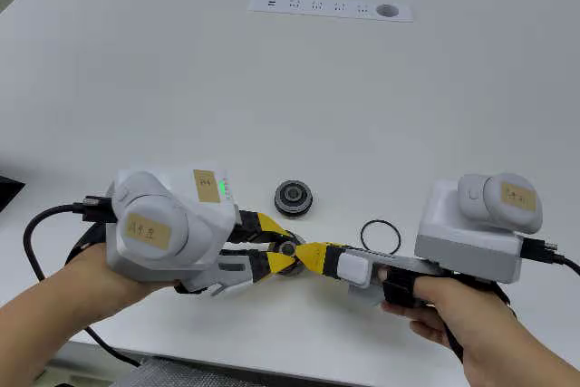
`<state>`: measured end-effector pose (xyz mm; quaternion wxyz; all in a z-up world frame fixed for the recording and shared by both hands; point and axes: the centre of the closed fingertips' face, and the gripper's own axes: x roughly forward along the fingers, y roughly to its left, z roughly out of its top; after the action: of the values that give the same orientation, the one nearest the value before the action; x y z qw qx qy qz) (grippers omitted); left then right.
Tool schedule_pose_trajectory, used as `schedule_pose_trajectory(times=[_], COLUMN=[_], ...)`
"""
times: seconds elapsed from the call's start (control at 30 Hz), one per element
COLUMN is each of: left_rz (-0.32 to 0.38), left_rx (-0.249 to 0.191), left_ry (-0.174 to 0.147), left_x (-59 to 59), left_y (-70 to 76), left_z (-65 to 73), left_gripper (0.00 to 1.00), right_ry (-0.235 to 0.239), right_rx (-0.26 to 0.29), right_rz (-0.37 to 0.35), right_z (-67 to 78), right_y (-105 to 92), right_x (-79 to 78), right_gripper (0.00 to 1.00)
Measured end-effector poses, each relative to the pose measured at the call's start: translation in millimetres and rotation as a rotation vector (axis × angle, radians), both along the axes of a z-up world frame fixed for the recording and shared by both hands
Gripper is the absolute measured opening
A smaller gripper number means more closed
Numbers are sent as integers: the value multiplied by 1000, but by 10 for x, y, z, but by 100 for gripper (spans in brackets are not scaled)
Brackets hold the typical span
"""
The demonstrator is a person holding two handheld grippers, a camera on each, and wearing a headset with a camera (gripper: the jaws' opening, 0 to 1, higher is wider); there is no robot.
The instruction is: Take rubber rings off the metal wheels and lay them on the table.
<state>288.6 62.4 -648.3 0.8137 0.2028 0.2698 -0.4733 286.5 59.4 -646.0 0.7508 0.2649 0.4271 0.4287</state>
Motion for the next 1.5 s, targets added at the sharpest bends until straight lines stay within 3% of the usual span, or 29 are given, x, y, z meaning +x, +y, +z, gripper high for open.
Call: schedule_pose_trajectory(times=[0.33,0.47,0.63,0.8,1.03,1.17,1.4,1.5], left_rz=[76,143,194,234,251,253,269,271], left_rx=[-12,-58,-77,-120,-158,-203,-215,-217], left_ry=[-28,-36,-44,-64,-100,-111,-110,-121], left_x=[27,59,74,125,156,142,140,147], left_y=[210,311,412,435,412,372,375,378], left_z=[157,246,314,434,557,620,625,654], left_gripper=[19,21,23,30,33,33,33,33], right_ry=[10,16,5,-14,1,57,105,122], right_rx=[18,46,92,101,40,-13,-68,-65], right_rz=[0,-9,-26,-85,-205,-297,-369,-390], right_z=[38,108,273,352,195,43,-114,-125], right_y=[62,90,99,-67,-531,-810,-1022,-1040], right_x=[-5,14,73,226,410,442,408,391], right_gripper=[1,1,1,1,1,2,2,2])
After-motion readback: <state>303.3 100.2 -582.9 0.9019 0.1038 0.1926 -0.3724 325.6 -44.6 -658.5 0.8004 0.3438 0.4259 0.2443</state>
